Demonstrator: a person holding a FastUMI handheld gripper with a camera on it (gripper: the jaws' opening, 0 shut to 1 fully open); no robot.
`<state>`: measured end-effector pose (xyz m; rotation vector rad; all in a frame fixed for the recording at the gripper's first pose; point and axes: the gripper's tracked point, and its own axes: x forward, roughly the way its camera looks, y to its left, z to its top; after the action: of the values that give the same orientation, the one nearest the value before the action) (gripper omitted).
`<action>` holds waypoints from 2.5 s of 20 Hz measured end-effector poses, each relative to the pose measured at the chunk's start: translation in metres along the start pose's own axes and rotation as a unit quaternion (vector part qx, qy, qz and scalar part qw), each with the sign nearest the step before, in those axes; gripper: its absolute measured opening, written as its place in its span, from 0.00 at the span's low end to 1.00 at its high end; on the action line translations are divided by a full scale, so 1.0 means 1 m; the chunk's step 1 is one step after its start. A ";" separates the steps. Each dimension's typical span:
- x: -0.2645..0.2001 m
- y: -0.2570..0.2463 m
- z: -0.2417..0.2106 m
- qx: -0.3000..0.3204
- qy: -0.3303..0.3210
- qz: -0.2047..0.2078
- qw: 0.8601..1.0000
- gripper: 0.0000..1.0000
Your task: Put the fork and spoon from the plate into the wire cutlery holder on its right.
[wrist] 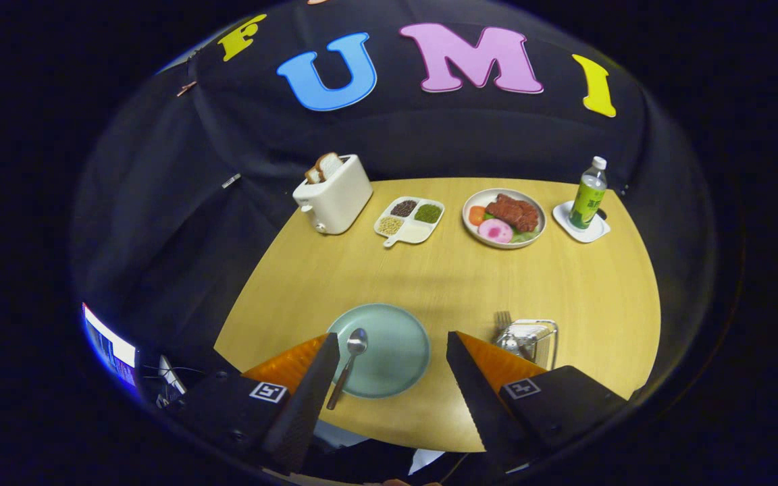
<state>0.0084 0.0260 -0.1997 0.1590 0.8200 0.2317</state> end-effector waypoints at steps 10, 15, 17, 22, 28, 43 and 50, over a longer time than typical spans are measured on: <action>0.101 0.042 -0.112 -0.005 0.146 -0.018 0.989 1.00; 0.137 0.045 -0.153 -0.003 0.204 -0.043 0.978 0.99; 0.145 0.044 -0.164 0.001 0.229 -0.055 0.972 0.98; 0.154 0.053 -0.161 0.030 0.243 -0.052 0.968 0.78; 0.156 0.035 -0.177 0.025 0.271 -0.070 0.960 0.64; 0.154 0.037 -0.170 0.070 0.275 -0.020 0.959 0.11; 0.128 0.027 -0.136 0.083 0.250 -0.004 0.965 0.11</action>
<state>-0.0112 0.0934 -0.3752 0.2606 1.3444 0.1969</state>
